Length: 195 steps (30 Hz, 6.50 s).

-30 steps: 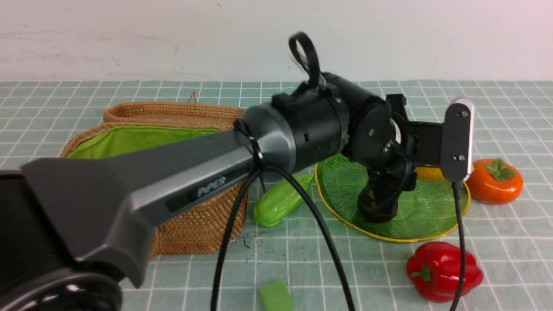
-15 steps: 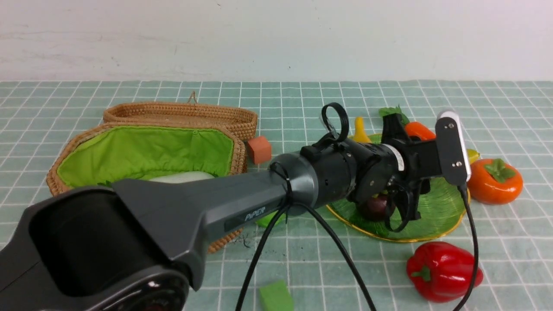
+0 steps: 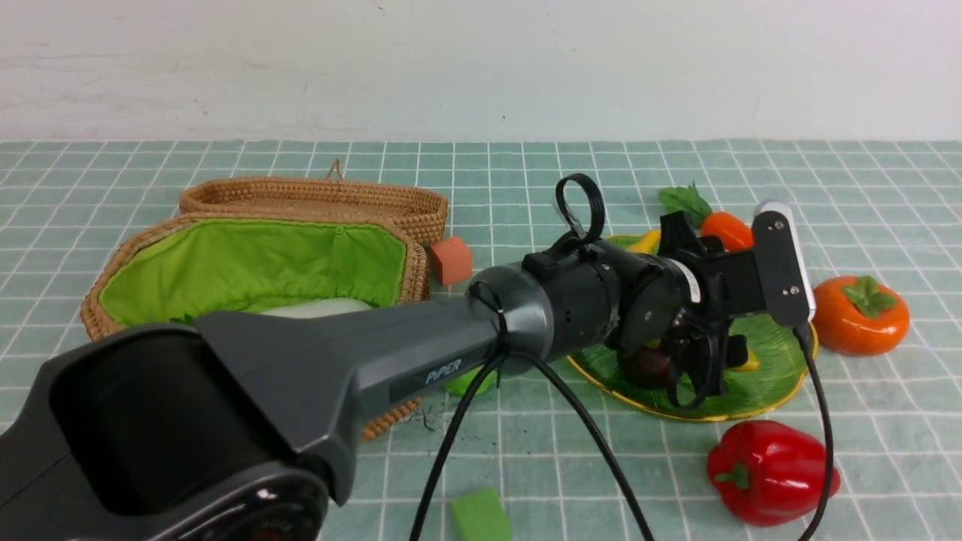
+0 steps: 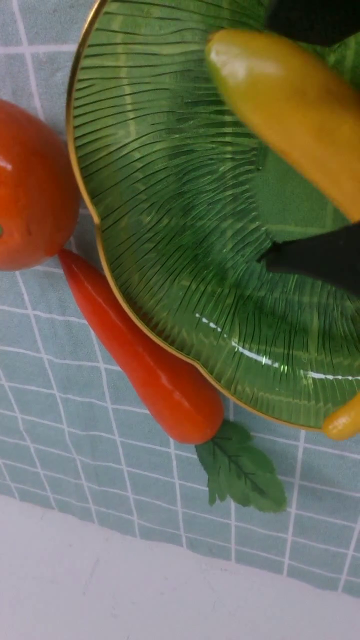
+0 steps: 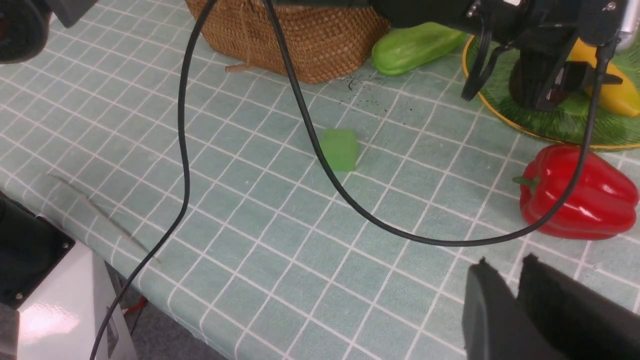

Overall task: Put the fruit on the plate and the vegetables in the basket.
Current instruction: Use the left arm to grab a banana and put it into the right plate, then take a chayote with your left arm and place it on the basket on the left, then grab a mountain bell pepper with your right arm and put it into the left basket

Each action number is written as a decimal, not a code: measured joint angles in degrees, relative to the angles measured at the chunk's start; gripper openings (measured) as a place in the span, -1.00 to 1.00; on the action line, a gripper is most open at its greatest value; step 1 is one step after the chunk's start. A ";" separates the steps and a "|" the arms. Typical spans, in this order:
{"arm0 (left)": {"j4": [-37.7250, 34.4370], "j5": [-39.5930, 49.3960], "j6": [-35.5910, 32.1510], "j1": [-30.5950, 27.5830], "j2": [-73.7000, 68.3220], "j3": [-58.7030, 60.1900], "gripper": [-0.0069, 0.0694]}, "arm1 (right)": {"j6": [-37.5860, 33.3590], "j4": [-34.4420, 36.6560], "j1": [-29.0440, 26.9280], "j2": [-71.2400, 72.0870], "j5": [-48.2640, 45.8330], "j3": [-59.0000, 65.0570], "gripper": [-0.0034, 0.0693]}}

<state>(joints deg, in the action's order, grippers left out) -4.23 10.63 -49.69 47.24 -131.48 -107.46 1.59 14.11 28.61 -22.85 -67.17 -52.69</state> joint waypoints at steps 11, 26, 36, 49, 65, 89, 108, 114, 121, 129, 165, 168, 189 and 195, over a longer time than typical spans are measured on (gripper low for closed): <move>-4.08 34.09 33.70 -0.20 12.44 -0.01 -0.14 | -0.37 0.00 0.00 0.00 0.59 0.00 -0.63; 10.42 52.55 53.82 -10.06 11.38 -0.51 -0.38 | -1.59 0.00 0.00 0.00 1.92 0.00 -0.61; 18.64 43.53 52.39 -8.46 8.62 -0.51 0.44 | -1.59 0.81 0.00 0.00 2.46 0.00 -0.61; 27.47 41.55 52.26 -7.77 2.67 -0.51 0.44 | -1.59 1.57 0.00 0.00 2.46 0.00 -0.61; 27.12 41.22 52.32 -7.77 0.24 -0.51 0.35 | -1.59 1.68 0.00 0.00 2.46 0.00 -0.61; 26.51 60.01 43.76 -3.55 27.67 -5.92 0.35 | -1.59 1.73 0.00 0.00 6.39 0.00 -0.61; 25.85 43.05 13.86 -27.62 34.18 23.55 0.35 | -5.83 10.29 0.00 0.00 5.88 0.00 -0.61; 25.48 41.13 13.82 -27.62 33.16 23.57 0.43 | -5.95 10.92 0.00 0.00 5.23 0.00 -0.61; 24.45 41.74 21.54 -27.62 33.16 23.57 0.90 | -5.95 10.92 0.00 -0.17 5.23 0.00 -0.61; 14.31 43.04 34.66 -26.86 38.32 23.57 0.51 | -5.95 10.66 0.00 -4.63 4.87 0.00 -0.61; 1.81 35.50 57.03 -2.91 107.97 70.65 -0.85 | -48.18 -11.78 -15.28 -54.71 8.75 -1.32 -0.49; 1.75 35.21 54.81 -2.91 108.38 70.84 -0.85 | -55.77 -11.78 -15.32 -58.51 10.82 -1.39 -0.15; 3.02 34.84 54.16 -2.91 108.38 70.97 -0.85 | -71.49 -13.58 -15.41 -67.81 20.62 -1.70 0.83; 3.02 34.84 54.16 -2.91 108.38 70.97 -0.85 | -72.02 -13.53 -15.41 -69.06 21.70 -1.70 0.82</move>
<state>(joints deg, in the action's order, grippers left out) -1.21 45.47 4.47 44.33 -23.10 -36.49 -70.43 0.58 13.20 -91.90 -45.47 -54.39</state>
